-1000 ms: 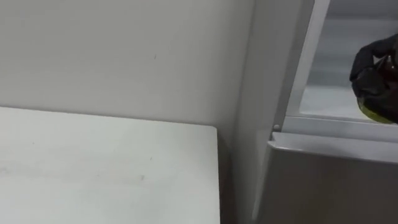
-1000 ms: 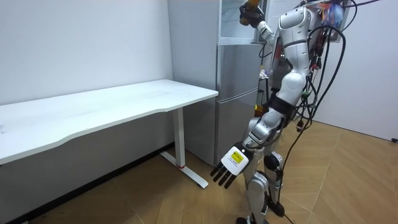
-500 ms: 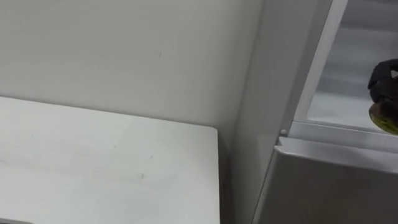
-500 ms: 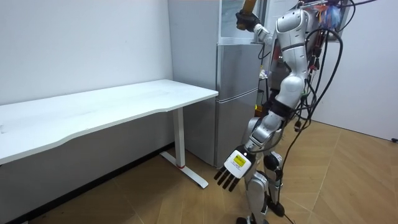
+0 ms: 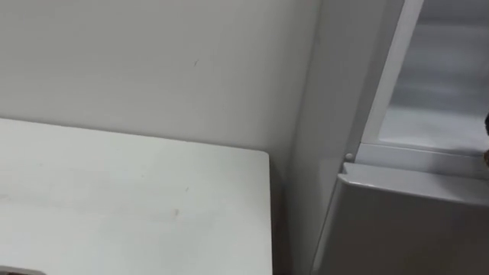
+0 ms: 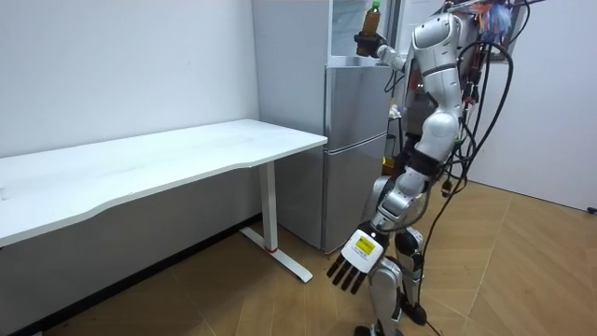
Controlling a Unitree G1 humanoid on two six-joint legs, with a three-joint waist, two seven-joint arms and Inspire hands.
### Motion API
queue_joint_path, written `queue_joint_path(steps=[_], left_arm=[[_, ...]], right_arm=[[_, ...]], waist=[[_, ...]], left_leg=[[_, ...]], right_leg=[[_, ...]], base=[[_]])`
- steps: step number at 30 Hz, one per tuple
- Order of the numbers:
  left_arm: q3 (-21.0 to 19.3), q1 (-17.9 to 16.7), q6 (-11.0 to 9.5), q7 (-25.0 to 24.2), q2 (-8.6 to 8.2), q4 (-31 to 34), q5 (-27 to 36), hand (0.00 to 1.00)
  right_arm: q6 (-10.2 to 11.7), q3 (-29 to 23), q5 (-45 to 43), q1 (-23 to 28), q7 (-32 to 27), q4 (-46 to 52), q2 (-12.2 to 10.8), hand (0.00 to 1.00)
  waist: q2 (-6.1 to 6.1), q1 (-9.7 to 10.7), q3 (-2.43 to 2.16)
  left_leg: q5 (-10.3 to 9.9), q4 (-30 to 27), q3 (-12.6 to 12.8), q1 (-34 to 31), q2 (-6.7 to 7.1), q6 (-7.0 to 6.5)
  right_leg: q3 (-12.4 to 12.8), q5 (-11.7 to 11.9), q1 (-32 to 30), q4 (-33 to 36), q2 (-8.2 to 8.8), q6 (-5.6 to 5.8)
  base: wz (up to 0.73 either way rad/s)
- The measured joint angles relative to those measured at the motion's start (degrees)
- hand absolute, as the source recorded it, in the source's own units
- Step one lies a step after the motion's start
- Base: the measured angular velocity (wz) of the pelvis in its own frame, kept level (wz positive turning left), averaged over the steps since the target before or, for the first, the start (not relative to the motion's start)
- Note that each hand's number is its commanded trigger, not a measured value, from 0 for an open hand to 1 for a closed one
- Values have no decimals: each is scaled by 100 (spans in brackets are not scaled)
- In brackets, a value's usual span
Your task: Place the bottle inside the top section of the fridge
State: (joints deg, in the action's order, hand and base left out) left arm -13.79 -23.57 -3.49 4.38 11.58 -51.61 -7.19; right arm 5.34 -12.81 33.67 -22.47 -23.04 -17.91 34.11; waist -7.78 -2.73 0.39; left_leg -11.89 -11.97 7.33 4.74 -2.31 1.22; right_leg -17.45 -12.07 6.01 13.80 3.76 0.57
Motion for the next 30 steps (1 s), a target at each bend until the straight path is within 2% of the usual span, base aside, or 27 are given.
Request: queue_joint_path(steps=[1, 4, 8, 12, 17, 20, 23, 26, 29, 30], left_arm=[[-1, -4, 19, -2, 28, 2, 0, 0], [-1, -58, 75, -9, 50, 6, 16, 0], [-3, -145, 110, -53, 57, 154, 30, 0], [-3, -211, 189, -133, 59, 227, 33, 0], [-2, -261, 278, -166, 59, 226, 33, 0], [-3, -336, 280, -166, 64, 224, 24, 0], [2, -388, 280, -166, 65, 228, 26, 0], [4, -437, 284, -166, 70, 276, 27, 0], [4, -449, 320, -166, 72, 362, 26, 0], [5, -455, 331, -166, 73, 437, 27, 0]], right_arm=[[-5, 3, -3, -8, -67, -64, 58, 100], [-18, 89, -2, -201, -146, -501, 204, 100], [-85, 133, -2, -577, -183, -1007, 252, 100], [-180, 283, 3, -602, -113, -1091, 467, 100], [-189, 299, 52, -615, -21, -1096, 468, 100], [-238, 332, 60, -693, 52, -1143, 494, 100], [-239, 635, 76, -822, 74, -1343, 719, 100], [-254, 1025, 73, -1012, 74, -1530, 925, 100], [-261, 1214, 77, -1120, 70, -1554, 959, 100], [-262, 1226, 77, -1133, 72, -1554, 964, 100]], waist=[[-31, -61, -17], [-60, -131, -21], [-58, -102, -22], [-48, -120, -25], [-43, -120, -24], [-12, -165, -40], [22, -226, -61], [22, -255, -63], [6, -285, -57], [-3, -351, -54]], left_leg=[[0, -14, 3, -21, -3, 0], [-1, -54, 1, -40, -2, -2], [-3, -126, -112, -122, 0, -5], [-2, -141, -174, -138, -6, -2], [-2, -162, -203, -212, -3, -1], [-2, -160, -204, -216, -3, -1], [-1, -158, -235, -208, 1, 0], [3, -159, -265, -228, 1, 6], [9, -163, -282, -268, -2, 14], [10, -165, -284, -296, -4, 15]], right_leg=[[5, 1, -39, 1, -2, -1], [-19, 1, -35, 0, 7, -1], [-152, 2, -24, -12, 15, -1], [-229, 1, 4, -20, 11, -1], [-270, 1, -33, -22, 14, -2], [-268, 2, -53, -21, 11, -3], [-262, 2, -50, -14, 12, -3], [-275, 2, -98, -7, 10, -4], [-311, 2, -130, -4, 8, -4], [-314, 2, -156, -4, 7, -5]], base=[[0], [2], [13], [10], [4], [-1], [-1], [1], [1], [0]])
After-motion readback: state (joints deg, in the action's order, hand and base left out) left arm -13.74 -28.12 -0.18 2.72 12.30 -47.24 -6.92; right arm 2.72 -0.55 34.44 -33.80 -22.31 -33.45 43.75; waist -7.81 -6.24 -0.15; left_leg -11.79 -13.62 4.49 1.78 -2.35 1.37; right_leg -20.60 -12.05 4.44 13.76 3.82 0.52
